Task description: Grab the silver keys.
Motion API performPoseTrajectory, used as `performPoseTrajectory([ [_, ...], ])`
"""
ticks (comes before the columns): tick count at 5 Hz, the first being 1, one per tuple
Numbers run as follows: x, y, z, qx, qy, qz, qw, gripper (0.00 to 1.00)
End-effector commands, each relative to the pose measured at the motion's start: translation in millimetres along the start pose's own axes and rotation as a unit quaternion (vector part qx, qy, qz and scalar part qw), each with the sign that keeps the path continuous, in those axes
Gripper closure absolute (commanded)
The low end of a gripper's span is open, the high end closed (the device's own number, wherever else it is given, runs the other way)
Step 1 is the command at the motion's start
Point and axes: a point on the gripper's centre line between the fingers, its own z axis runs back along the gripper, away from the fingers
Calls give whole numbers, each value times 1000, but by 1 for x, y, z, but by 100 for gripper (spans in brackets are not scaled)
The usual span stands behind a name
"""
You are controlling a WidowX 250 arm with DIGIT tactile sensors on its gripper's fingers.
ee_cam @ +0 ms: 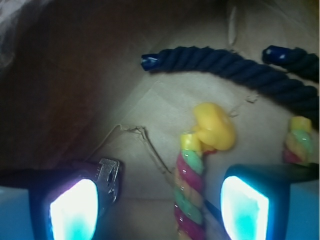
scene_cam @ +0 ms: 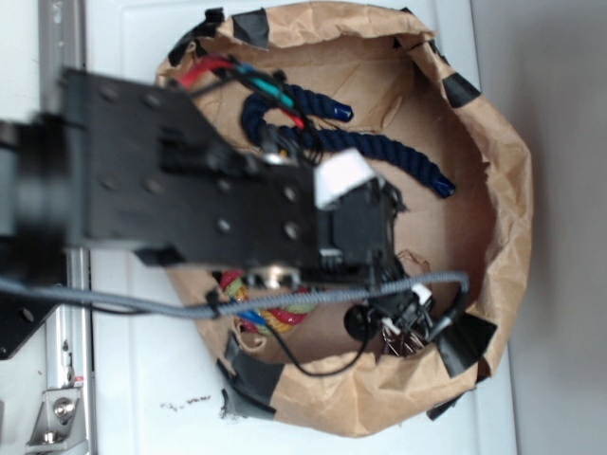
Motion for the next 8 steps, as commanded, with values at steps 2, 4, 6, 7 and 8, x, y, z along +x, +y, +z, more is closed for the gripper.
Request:
performPoseTrajectory([
  [2, -15, -37, 7, -43, -14, -9, 999, 0],
  [4, -17, -52, -2, -62, -28, 0, 998, 0],
  [6, -17, -57, 4, -108, -30, 4, 994, 0],
  [7, -19, -56, 5, -116, -34, 6, 993, 0],
  [8, -23, -58, -6, -112, -38, 2, 993, 0],
])
